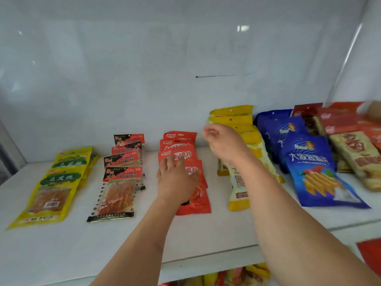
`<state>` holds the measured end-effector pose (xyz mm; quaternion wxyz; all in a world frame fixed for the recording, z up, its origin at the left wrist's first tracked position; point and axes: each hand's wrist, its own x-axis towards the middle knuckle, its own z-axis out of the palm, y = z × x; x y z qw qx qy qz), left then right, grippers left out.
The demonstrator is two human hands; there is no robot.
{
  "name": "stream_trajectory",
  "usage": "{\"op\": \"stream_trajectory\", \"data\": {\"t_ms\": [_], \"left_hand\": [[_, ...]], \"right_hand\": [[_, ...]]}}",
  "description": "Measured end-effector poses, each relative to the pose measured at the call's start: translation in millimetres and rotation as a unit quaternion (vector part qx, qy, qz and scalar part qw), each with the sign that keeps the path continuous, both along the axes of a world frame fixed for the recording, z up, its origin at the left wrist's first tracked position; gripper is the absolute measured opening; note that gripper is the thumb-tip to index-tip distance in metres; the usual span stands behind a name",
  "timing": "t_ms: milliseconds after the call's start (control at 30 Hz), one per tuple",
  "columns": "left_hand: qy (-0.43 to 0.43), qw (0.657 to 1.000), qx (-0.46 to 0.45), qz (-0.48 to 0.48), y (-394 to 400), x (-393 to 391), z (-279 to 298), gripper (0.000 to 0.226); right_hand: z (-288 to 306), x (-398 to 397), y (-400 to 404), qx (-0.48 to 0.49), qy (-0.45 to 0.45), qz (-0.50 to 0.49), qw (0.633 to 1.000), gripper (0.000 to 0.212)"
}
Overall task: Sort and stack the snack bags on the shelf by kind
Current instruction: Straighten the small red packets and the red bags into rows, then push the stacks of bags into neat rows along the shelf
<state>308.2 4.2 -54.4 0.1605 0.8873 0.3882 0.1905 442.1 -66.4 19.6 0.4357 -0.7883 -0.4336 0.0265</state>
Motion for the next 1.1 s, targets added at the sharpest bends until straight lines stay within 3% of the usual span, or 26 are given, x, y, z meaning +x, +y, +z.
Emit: {"op": "stream_trajectory", "data": {"t_ms": [100,233,433,567,800,867,1000,1100], "left_hand": [[-0.106,0.989,-0.095,-0.045,-24,23,9,0.076],[-0.197,0.945,-0.252,-0.065,-48,58,13,0.079],[-0.277,0.878,-0.391,-0.008,-58,113,-5,0.089],[-0.254,0.887,-0.386,0.018,-63,127,0,0.065],[-0.255,0.876,-0.408,0.022,-51,141,-3,0.077],[-0.278,0.853,-0.441,0.003,-44,143,-4,0.08],[-0.31,0.823,-0.475,-0.032,-30,147,-3,0.044],[-0.311,0.815,-0.486,-0.057,-22,153,-7,0.048]], "right_hand": [[-7,20,-39,0.04,0.004,-0.061,0.997,0.041],[-30,54,-78,0.037,0.032,-0.145,0.988,0.052],[-54,90,-98,0.008,0.112,-0.128,0.985,0.063],[-69,114,-90,-0.014,0.167,-0.111,0.98,0.087],[-81,133,-72,-0.035,0.217,-0.104,0.97,0.101],[-81,139,-69,-0.041,0.223,-0.101,0.969,0.102],[-82,147,-62,-0.045,0.228,-0.105,0.967,0.096],[-85,153,-56,-0.04,0.226,-0.104,0.968,0.085]]}}
